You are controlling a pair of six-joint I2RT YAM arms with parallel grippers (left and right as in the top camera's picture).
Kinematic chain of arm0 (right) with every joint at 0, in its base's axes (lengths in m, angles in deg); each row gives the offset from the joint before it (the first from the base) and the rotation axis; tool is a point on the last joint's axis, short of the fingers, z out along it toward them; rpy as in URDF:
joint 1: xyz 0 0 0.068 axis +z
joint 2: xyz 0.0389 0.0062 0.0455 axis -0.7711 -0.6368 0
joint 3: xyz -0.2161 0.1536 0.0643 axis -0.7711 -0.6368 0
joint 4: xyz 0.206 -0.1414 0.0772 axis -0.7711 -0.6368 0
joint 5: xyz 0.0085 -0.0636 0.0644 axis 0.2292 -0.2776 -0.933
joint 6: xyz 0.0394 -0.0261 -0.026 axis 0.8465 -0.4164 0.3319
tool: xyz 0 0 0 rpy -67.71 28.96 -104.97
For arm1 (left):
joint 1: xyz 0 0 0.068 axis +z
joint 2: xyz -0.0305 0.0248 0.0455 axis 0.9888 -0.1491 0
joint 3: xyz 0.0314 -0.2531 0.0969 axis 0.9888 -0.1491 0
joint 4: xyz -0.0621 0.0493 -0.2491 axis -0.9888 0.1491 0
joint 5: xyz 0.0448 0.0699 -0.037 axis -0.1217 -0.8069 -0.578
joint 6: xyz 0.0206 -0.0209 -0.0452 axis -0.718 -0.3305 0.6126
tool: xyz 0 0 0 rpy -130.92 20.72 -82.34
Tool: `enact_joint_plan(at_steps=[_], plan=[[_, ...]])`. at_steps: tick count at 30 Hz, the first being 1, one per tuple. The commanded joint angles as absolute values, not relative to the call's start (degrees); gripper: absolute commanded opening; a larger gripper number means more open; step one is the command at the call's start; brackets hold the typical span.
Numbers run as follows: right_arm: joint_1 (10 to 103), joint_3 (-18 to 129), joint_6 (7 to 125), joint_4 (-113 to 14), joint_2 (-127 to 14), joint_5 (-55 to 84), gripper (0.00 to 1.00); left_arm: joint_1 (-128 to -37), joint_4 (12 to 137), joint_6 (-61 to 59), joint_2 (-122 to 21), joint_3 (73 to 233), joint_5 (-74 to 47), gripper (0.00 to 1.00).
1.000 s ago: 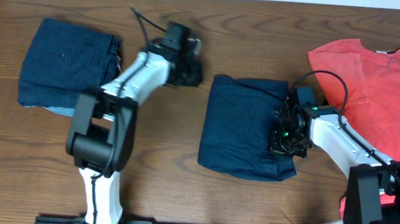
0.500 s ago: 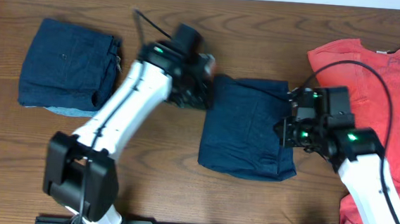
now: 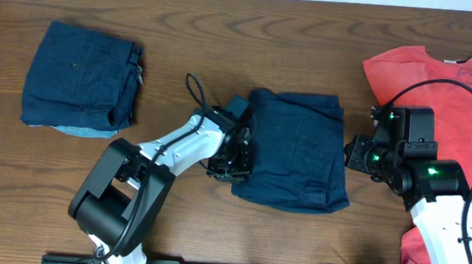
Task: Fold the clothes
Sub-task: 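Grasp the folded shorts' left edge with the left gripper, then drag the folded shorts left with the left gripper toward the stack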
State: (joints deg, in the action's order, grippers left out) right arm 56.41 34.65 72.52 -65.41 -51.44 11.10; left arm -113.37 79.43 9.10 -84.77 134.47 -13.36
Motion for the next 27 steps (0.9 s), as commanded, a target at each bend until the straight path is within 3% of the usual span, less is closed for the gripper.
enact_joint_plan(at_steps=[1,9,15,21,27], plan=[[56.71,34.89,71.14,-64.58,-52.57,11.62,0.12,-109.43,79.35,9.61,-85.77,132.66,-26.37,0.19],[61.85,32.90,64.65,-58.24,-59.96,8.41,0.13,-97.67,78.82,-4.73,-85.75,142.49,-28.58,0.19],[64.14,32.68,64.19,-50.85,-69.47,8.41,0.14,-93.33,90.43,-7.33,-85.34,156.61,-25.36,0.20],[63.57,32.68,64.26,-48.49,-77.77,10.59,0.08,-95.62,101.33,-7.33,-84.18,160.29,-16.90,0.23],[62.26,32.68,66.71,-48.45,-84.97,18.48,0.01,-102.83,99.19,-6.44,-84.29,153.79,-16.90,0.28]])
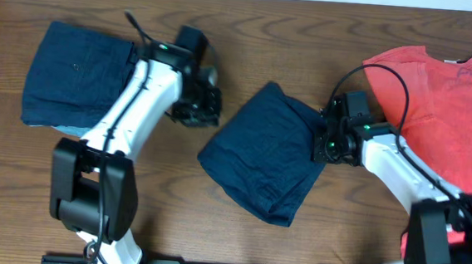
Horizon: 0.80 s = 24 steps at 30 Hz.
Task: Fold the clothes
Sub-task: 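Drag the folded shorts left with the left gripper toward the stack, then grasp both ends of the navy shorts with both grippers and lift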
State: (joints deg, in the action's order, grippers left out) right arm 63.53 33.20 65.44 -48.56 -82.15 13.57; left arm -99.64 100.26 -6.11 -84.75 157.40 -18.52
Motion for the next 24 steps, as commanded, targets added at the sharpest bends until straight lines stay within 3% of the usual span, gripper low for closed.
enact_joint_plan(at_steps=[1,6,12,19,24], plan=[[62.11,32.68,66.71,-48.47,-86.06,18.16,0.01,-103.99,97.71,-5.72,-84.29,152.24,-16.93,0.29],[62.13,32.68,66.66,-49.56,-89.75,17.39,0.01,-109.28,87.98,2.94,-84.90,141.97,-16.95,0.33],[62.13,32.70,66.66,-51.75,-89.03,15.77,0.01,-108.67,78.12,11.44,-85.93,133.86,-21.01,0.32],[62.13,32.74,66.18,-56.43,-81.12,11.21,0.01,-103.27,65.73,2.63,-85.95,135.30,-25.65,0.27],[62.13,32.74,63.58,-57.87,-70.67,5.35,0.02,-99.16,67.06,-3.55,-85.95,141.79,-25.95,0.27]])
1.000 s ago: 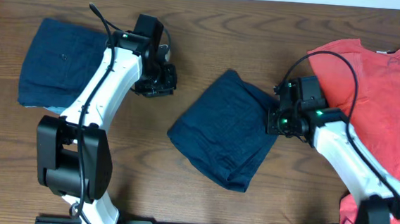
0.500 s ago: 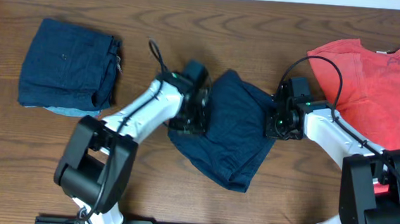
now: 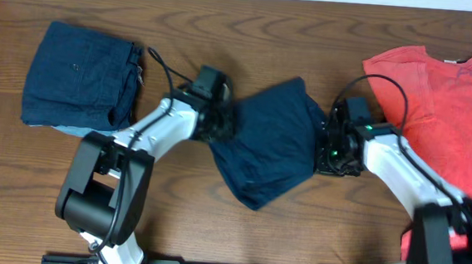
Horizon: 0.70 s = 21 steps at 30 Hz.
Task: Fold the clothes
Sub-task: 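Grasp both ends of the navy shorts with both grippers and lift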
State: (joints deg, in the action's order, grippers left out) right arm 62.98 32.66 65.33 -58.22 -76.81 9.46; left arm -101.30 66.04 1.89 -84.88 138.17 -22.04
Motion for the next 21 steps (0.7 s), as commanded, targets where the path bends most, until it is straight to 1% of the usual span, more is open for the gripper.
enact_joint_plan(at_steps=[1,4,6,7,9,10,12,14,15,17,20,21], plan=[[62.15,32.74,63.60,-57.43,-69.05,4.87,0.02,-98.72,68.40,-4.47,-85.95,143.26,-25.41,0.28],[62.15,32.74,63.62,-55.01,-65.27,3.88,0.01,-98.09,75.13,-5.61,-85.82,147.89,-22.76,0.28],[62.33,32.74,63.60,-52.97,-64.77,3.88,0.02,-98.09,80.42,-5.61,-85.36,150.62,-20.16,0.34],[62.52,32.72,63.58,-52.25,-64.90,3.93,0.03,-98.11,83.02,-5.58,-85.07,151.81,-18.87,0.40],[62.96,32.72,62.84,-50.92,-65.86,3.93,0.04,-98.02,87.28,-5.56,-84.53,153.49,-16.25,0.60],[63.20,32.72,62.71,-50.53,-66.45,3.99,0.04,-97.81,89.03,-5.58,-84.11,153.99,-15.16,0.67],[63.64,32.72,62.51,-49.83,-68.20,4.21,0.04,-97.26,91.94,-5.58,-83.15,154.32,-14.96,0.77],[63.95,32.72,62.03,-49.10,-70.96,4.39,0.03,-96.36,94.19,-5.58,-82.56,154.32,-14.98,0.84],[63.99,32.72,61.83,-48.86,-72.44,4.56,0.04,-95.82,95.43,-5.58,-82.54,154.32,-14.98,0.90],[64.01,32.72,61.66,-48.27,-75.94,4.52,0.03,-94.88,97.51,-5.58,-82.56,154.21,-15.00,0.96],[64.01,32.72,61.64,-47.81,-80.68,4.32,0.02,-93.85,98.60,-5.56,-82.56,153.42,-15.00,1.00],[64.01,32.72,61.33,-47.79,-81.88,4.34,0.02,-93.70,98.47,-5.56,-82.56,152.90,-15.00,0.98]])
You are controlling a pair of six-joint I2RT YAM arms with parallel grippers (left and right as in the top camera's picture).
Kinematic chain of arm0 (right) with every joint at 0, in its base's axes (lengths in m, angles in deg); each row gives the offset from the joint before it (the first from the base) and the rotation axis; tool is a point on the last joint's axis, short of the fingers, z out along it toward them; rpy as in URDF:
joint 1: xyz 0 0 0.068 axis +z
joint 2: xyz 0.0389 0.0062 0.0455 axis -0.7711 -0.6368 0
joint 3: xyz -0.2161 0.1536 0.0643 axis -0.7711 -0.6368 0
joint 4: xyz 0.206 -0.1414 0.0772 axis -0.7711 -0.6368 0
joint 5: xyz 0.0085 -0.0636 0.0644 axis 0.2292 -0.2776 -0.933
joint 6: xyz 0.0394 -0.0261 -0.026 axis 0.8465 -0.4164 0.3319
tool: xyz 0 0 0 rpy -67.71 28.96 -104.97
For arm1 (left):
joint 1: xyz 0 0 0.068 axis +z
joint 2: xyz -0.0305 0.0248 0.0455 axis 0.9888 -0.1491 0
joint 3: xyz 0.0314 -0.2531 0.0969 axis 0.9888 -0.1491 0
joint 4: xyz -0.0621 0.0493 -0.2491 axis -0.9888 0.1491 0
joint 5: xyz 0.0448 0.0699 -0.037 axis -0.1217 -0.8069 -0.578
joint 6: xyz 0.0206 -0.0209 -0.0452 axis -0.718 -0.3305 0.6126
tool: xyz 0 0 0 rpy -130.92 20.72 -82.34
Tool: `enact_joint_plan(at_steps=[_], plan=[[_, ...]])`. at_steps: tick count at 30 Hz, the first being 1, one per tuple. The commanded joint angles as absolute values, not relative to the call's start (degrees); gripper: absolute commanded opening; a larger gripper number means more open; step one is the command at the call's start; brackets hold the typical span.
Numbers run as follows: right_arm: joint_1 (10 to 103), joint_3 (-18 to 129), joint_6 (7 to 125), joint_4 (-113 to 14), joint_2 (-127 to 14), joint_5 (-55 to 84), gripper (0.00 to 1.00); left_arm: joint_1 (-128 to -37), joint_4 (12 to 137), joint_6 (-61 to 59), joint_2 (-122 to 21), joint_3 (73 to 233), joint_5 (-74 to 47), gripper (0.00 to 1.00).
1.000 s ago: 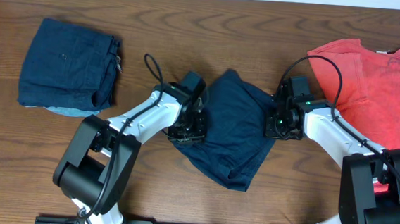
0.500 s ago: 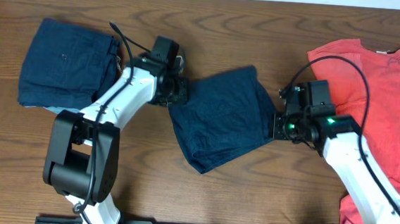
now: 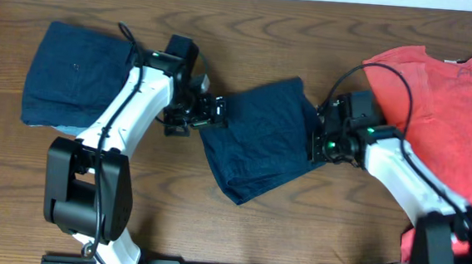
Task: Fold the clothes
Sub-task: 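Grasp both ends of the navy shorts with both grippers and lift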
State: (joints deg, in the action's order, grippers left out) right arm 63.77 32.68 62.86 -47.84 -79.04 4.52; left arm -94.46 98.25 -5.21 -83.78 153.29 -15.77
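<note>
A folded dark navy garment (image 3: 256,142) lies tilted on the middle of the table. My left gripper (image 3: 210,115) is at its upper left edge, fingers closed on the cloth there. From the other side, my right gripper (image 3: 315,142) pinches the garment's right edge. An earlier folded navy stack (image 3: 80,75) rests at the far left. A red T-shirt (image 3: 447,97) lies spread flat at the right, partly under my right arm.
Bare brown wood table (image 3: 243,24) runs along the back and between the navy stack and the middle garment. The arm bases and a black rail sit at the front edge.
The navy garment has shifted slightly left and lies flatter. My left gripper has moved to its upper left edge, with its arm now over the stack's right side. The right gripper stays at the right edge.
First the garment lay square in the middle, my left gripper at its left edge and the right one just clear of it. Then it sat rotated with the right gripper at its corner and the left arm near the stack. Since then both grippers have been at its edges.
</note>
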Motion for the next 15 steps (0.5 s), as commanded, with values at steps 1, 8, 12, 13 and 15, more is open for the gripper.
enact_joint_plan(at_steps=[1,8,12,13,15], plan=[[64.01,32.72,60.96,-47.66,-83.15,4.36,0.01,-93.65,98.21,-5.56,-82.58,152.26,-15.00,0.98],[63.92,32.72,60.83,-47.47,-86.80,5.48,0.01,-93.65,92.05,-3.33,-82.67,143.63,-14.70,0.98],[63.90,32.72,60.81,-47.47,-86.80,6.51,0.01,-93.65,84.42,-2.26,-82.71,136.55,-10.37,0.98],[63.92,32.72,60.83,-47.49,-86.80,6.48,0.01,-93.65,81.95,-2.07,-82.74,134.56,-8.71,0.98],[63.92,32.72,60.83,-47.49,-86.80,6.48,0.01,-93.65,77.36,-1.69,-82.80,131.39,-6.61,0.98]])
